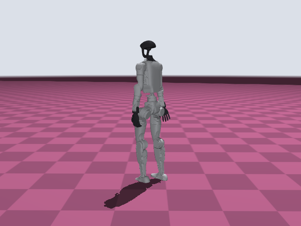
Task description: Upper body actions
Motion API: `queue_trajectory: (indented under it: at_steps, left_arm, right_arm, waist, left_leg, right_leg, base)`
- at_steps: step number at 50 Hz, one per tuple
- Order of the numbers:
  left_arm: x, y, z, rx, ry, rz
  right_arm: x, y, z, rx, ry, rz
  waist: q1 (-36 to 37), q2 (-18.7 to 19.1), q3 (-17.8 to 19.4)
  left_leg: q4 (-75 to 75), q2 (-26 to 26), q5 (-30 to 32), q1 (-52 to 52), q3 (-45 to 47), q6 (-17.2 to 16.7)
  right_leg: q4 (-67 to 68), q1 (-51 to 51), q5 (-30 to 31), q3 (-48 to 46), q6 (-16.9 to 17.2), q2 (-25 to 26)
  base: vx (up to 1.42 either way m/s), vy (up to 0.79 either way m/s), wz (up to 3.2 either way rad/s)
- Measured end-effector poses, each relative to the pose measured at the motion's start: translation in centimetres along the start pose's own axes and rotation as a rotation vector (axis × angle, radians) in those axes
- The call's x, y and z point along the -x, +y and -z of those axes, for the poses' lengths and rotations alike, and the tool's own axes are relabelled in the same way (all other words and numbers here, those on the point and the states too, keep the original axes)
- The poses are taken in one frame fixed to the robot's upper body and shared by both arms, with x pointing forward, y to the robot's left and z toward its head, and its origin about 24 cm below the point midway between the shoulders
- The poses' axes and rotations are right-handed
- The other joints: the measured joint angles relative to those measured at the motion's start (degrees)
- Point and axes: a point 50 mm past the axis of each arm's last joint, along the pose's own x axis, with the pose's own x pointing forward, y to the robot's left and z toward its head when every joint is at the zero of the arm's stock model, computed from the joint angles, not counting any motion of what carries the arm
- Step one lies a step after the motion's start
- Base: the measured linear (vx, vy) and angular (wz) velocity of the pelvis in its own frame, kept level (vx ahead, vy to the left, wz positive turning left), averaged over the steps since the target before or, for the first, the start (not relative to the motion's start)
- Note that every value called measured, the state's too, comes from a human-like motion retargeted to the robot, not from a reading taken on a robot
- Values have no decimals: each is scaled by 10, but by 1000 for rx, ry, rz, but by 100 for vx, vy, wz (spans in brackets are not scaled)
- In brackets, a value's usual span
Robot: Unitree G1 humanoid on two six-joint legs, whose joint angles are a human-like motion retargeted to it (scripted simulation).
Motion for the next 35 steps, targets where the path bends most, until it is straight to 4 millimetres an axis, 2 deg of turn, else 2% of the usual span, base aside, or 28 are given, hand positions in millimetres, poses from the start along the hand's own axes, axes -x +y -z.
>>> queue_trajectory:
  at_steps: [2, 3, 7, 9, 10, 13, 15, 16, 23, 25, 27, 28, 32, 33, 35]
  left_arm:
    - [0, 0, -3, 21, -2, -33]
    - [0, 0, -2, 40, 2, -41]
    - [0, -3, 12, 107, 55, -4]
    - [0, 0, 19, 119, 84, 0]
    - [0, 1, 22, 124, 94, -8]
    - [1, 5, 30, 165, 108, -42]
    - [0, 3, 37, 211, 119, -45]
    - [0, 1, 39, 250, 124, -42]
    - [1, -26, 75, 614, 229, 8]
    - [3, -36, 85, 692, 268, 16]
    - [5, -46, 96, 742, 313, 20]
    - [6, -51, 102, 760, 339, 25]
    - [10, -65, 114, 743, 397, 73]
    - [10, -66, 114, 720, 395, 78]
    - [9, -67, 111, 644, 377, 95]
  right_arm:
    - [1, -10, -4, -3, -23, 29]
    - [2, -15, -5, 1, -31, 46]
    - [3, -27, 3, 4, -10, 110]
    - [2, -28, 11, -23, 13, 120]
    - [2, -28, 15, -42, 23, 119]
    - [1, -24, 25, -84, 51, 96]
    - [0, -19, 30, -100, 65, 86]
    - [0, -17, 31, -104, 66, 87]
    - [-2, -7, 33, -113, 65, 73]
    - [-2, -8, 26, -119, 41, 68]
    - [-2, -12, 17, -115, 0, 71]
    - [-1, -14, 12, -109, -20, 75]
    - [1, -16, -12, -149, -123, 85]
    - [1, -16, -18, -173, -159, 84]
    - [3, -18, -26, -208, -227, 68]
  waist:
    - [19, -3, 9]
    - [18, -8, 13]
    - [-9, -16, 12]
    - [-24, -21, 7]
    - [-27, -24, 7]
    - [-19, -44, 8]
    - [-7, -55, 6]
    - [0, -60, 4]
    - [27, -83, -41]
    - [46, -71, -45]
    - [61, -55, -44]
    - [58, -50, -46]
    - [47, -25, -48]
    - [50, -15, -46]
    - [49, 15, -41]
  left_leg:
    - [-16, -4, 8, -17, -10, 28]
    - [-22, -6, -3, -27, 7, 54]
    - [-39, 50, -82, -63, 223, 113]
    - [-47, 76, -131, -64, 365, 127]
    - [-51, 90, -156, -59, 445, 129]
    - [-57, 120, -205, -9, 710, 97]
    - [-59, 120, -215, 31, 839, 77]
    - [-56, 117, -212, 45, 864, 73]
    - [0, 101, -200, 86, 849, 74]
    - [-28, 90, -175, 105, 828, 50]
    - [-64, 71, -203, 115, 785, 43]
    - [-71, 57, -204, 109, 763, 54]
    - [-54, 72, -201, 86, 684, 62]
    - [-60, 76, -200, 90, 675, 64]
    - [-61, 92, -201, 91, 641, 71]
  right_leg:
    - [-16, 6, 3, -84, 3, -16]
    - [-22, 9, 1, -102, 3, -19]
    - [-47, 23, -10, -225, 12, -29]
    - [-57, 30, -20, -290, 18, -31]
    - [-60, 34, -26, -320, 22, -33]
    - [-60, 45, -40, -392, 39, -48]
    - [-59, 51, -47, -434, 52, -56]
    - [-59, 54, -50, -452, 59, -59]
    - [-57, 63, -49, -571, 107, -78]
    - [-54, 72, -46, -594, 117, -63]
    - [-44, 86, -37, -602, 122, -53]
    - [-41, 94, -27, -612, 121, -53]
    - [0, 113, 50, -621, 115, -60]
    - [17, 119, 77, -621, 104, -58]
    - [73, 124, 140, -605, 60, -61]
  base:
    - [-39, 4, 259]
    - [-30, 4, 303]
    - [-19, 9, 352]
    - [-14, 17, 378]
    - [-11, 16, 349]
    - [-6, 15, 310]
    - [1, 13, 276]
    - [5, 19, 264]
    - [19, 22, 215]
    - [19, 22, 112]
    - [24, 26, 109]
    - [26, 28, 135]
    - [20, 20, 146]
    - [20, 17, 125]
    - [22, 17, 150]
